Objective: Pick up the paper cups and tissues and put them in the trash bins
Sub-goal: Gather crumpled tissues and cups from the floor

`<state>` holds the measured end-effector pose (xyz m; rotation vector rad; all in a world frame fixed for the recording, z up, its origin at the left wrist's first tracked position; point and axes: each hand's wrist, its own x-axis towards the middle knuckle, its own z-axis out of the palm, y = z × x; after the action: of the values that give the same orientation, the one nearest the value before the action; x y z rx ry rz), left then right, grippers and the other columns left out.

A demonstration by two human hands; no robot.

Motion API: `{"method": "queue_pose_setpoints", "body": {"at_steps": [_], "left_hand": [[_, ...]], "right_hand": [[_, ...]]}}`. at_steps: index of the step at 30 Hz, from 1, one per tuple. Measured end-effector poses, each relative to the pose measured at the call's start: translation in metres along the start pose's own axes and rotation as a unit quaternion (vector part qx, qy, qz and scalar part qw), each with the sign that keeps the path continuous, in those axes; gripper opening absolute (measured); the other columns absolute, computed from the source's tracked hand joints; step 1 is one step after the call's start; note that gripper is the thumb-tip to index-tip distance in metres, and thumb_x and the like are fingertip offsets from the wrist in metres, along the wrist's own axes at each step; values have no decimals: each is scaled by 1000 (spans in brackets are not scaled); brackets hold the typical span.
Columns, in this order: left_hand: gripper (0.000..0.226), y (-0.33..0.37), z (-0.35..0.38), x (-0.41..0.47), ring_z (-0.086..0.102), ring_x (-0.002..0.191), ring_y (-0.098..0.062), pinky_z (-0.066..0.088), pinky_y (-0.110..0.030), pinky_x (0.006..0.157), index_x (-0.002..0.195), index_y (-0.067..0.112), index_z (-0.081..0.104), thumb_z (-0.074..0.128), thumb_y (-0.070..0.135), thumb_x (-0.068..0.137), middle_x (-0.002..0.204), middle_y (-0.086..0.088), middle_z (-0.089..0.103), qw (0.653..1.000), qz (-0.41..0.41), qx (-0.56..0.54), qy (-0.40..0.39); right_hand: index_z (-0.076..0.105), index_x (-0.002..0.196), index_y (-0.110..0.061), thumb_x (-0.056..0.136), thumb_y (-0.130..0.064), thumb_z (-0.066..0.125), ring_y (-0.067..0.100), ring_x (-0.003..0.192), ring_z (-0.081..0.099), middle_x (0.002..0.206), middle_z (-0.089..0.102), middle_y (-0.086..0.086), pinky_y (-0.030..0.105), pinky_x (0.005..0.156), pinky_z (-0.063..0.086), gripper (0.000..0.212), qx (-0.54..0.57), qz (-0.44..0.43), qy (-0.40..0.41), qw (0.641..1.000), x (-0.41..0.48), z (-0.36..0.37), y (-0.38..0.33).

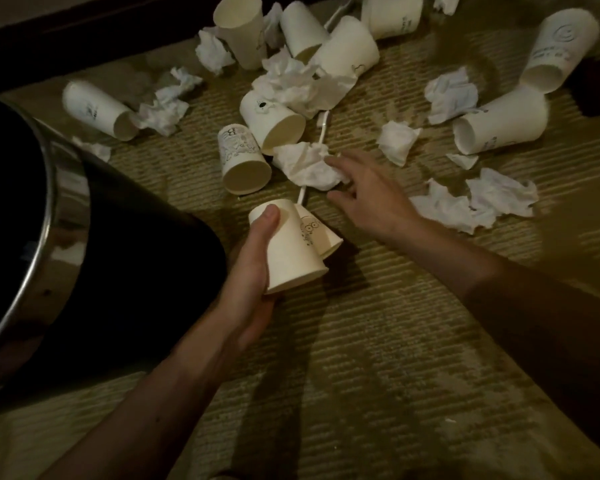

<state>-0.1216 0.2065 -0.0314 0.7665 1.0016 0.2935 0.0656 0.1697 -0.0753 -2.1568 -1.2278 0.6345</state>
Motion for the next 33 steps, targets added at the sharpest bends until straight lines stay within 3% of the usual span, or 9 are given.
{"method": "queue_pose_setpoints", "body": {"at_steps": [3,6,9,13,15,21,26,29,33], "left_hand": [[51,-1,-5,3,71,100,-24,59,-37,73,115,22,63,63,55,76,109,-9,74,1000,9,-3,8],[52,-3,-12,5,70,104,-25,57,-44,88,116,22,63,65,56,77,111,-9,73,1000,10,0,21],[47,-1,-18,6,70,104,-23,56,-43,89,116,23,62,65,55,81,111,-7,74,1000,15,3,24],[44,3,-19,3,70,105,-22,56,-41,88,117,23,61,62,54,84,112,-5,73,1000,24,-3,12],[44,5,-15,-2,69,106,-22,58,-38,83,117,24,61,61,54,85,113,-6,73,1000,22,-5,-8],[52,17,10,-27,67,111,-26,55,-42,89,123,24,58,56,57,82,119,-8,70,996,34,22,-74],[78,51,38,-69,68,107,-31,59,-41,83,137,21,47,63,60,72,120,-14,68,987,74,106,-93],[76,84,40,-104,68,106,-31,56,-46,90,142,20,42,65,57,79,121,-14,67,975,119,161,-96],[49,138,24,-164,68,107,-33,54,-46,95,123,15,60,55,51,90,117,-16,70,954,191,208,-99]], "right_hand": [[49,142,-18,93,-20,64,26,129,46,145,45,8,34,105,37,51,-28,-14,-18,999,11,10,1],[66,121,-15,91,-22,66,25,115,54,124,61,10,30,90,42,31,-29,10,1,1000,15,14,3],[73,97,-17,88,-24,70,10,92,59,105,69,0,24,76,42,12,46,59,-22,997,10,15,2],[73,90,-20,84,-25,75,3,63,59,88,70,0,17,51,47,8,210,121,-63,968,-12,8,-2],[72,91,-21,83,-23,76,1,56,62,85,71,1,14,49,47,9,277,141,-70,948,-25,1,-4],[80,82,-23,79,-34,75,4,74,70,90,77,-3,19,60,53,12,452,189,-97,867,-57,-33,-20],[80,81,-19,68,-30,74,10,81,73,91,77,4,22,61,56,18,524,156,-95,832,-80,-80,-55],[79,83,-14,75,-27,70,13,88,73,95,76,5,23,66,58,18,531,110,-86,836,-89,-108,-90],[73,91,-11,78,-24,64,13,87,73,94,76,5,21,67,58,20,516,-9,-100,851,-102,-128,-162]]}}
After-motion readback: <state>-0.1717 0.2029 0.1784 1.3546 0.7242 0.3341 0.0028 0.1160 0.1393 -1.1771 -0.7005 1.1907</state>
